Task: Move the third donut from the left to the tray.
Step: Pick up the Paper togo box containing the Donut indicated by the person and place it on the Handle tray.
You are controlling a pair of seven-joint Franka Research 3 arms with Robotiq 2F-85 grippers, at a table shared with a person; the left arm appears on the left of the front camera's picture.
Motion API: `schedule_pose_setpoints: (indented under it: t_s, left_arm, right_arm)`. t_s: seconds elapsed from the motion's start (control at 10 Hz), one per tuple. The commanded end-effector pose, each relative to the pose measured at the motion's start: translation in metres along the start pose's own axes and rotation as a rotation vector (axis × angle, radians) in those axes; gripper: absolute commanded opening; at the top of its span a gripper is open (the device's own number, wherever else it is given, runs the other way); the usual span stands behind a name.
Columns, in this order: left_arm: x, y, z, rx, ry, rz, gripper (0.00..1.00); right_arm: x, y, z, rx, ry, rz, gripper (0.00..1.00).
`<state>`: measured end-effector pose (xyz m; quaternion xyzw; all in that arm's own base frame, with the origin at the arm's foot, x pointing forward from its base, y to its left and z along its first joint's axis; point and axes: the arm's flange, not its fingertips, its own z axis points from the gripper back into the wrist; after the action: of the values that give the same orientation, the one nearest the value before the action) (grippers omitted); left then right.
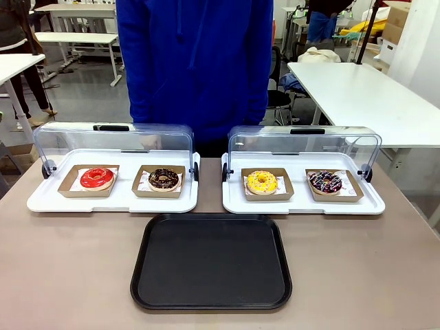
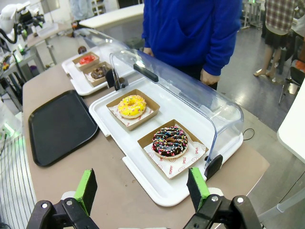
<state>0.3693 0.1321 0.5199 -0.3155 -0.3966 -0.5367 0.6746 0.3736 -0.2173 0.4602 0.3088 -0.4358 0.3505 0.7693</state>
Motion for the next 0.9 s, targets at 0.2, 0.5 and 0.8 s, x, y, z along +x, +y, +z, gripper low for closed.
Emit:
schedule_pose_setpoints:
  t_s: [0.2,0.5,0.8]
  left_arm:
    - [0.0016,-0.0007,0.0018,-0.006,0.002,-0.012,1.0]
    - [0.0016,-0.0007,0.0018,-0.006,0.002,-0.012,1.0]
    - [0.0016,-0.0007,0.0018,-0.006,0.002,-0.012,1.0]
  right_arm:
    - [0.0029,-0.002,-0.0012,0.0,-0.031,0.006,1.0]
    - [0.0029,-0.002,-0.0012,0.0,-0.031,0.006,1.0]
    - [0.0029,-0.002,-0.0012,0.0,-0.031,0.006,1.0]
